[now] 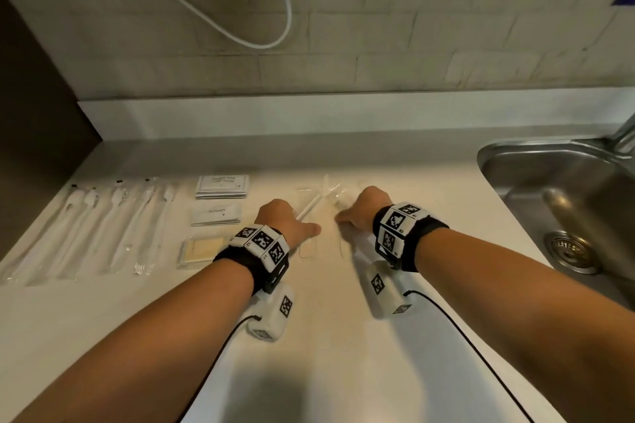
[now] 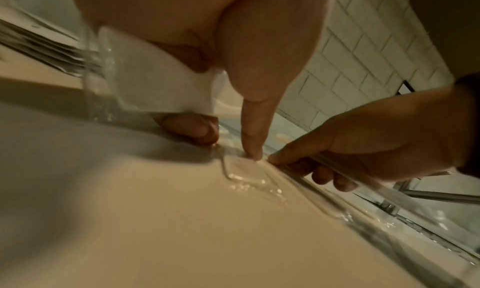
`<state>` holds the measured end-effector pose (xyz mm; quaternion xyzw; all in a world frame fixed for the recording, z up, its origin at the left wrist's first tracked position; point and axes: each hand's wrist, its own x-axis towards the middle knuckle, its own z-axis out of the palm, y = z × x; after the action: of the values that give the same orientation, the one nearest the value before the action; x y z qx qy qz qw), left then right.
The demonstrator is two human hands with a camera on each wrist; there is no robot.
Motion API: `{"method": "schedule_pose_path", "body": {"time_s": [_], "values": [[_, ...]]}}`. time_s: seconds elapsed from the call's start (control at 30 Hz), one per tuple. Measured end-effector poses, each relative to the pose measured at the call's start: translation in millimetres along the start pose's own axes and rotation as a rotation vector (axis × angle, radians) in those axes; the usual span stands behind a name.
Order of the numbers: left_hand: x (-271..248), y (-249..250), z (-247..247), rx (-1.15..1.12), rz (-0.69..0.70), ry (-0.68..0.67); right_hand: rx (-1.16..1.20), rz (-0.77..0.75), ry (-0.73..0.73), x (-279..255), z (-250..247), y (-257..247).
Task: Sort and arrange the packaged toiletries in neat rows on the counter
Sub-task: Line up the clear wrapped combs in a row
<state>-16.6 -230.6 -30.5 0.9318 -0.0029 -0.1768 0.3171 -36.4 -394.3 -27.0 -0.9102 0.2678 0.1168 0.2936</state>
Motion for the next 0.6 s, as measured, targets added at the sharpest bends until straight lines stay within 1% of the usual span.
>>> {"method": "schedule_pose_path", "body": {"time_s": [0.17, 0.27, 0.33, 0.37, 0.4, 0.43, 0.47, 0.53, 0.57, 0.6], "values": [[9.6, 4.8, 0.3, 0.054, 0.018, -0.040, 0.013, 0.024, 0.018, 16.1, 2.1, -6.1], [13.4, 5.0, 0.1, 0.028, 0.029, -0.070, 0.072, 0.029, -0.021, 17.0, 0.9, -3.0], [15.4, 3.8, -0.4, -0.065, 0.033, -0.108, 0.116, 0.036, -0.057, 15.4, -3.5, -0.2], [18.5, 2.2, 0.3, -0.179, 0.033, -0.118, 0.138, 0.033, -0.069, 15.5, -6.6, 1.2], [20.1, 2.3, 1.0, -0.341, 0.022, -0.123, 0.173, 0.031, -0.078, 15.5, -10.2, 2.5], [18.6, 4.5, 1.2, -0.500, 0.008, -0.108, 0.232, 0.028, -0.082, 15.1, -14.4, 4.0], [18.8, 6.5, 1.1, -0.595, 0.011, -0.068, 0.313, 0.029, -0.084, 16.1, -18.6, 6.8], [12.8, 14.3, -1.8, -0.606, 0.024, 0.016, 0.483, 0.030, -0.076, 12.9, -30.5, 10.5], [9.6, 17.1, -3.2, -0.606, 0.016, 0.049, 0.523, 0.026, -0.060, 12.8, -36.7, 13.0], [6.9, 18.5, -4.7, -0.618, -0.001, 0.062, 0.515, 0.029, -0.044, 13.4, -43.0, 15.4]]}}
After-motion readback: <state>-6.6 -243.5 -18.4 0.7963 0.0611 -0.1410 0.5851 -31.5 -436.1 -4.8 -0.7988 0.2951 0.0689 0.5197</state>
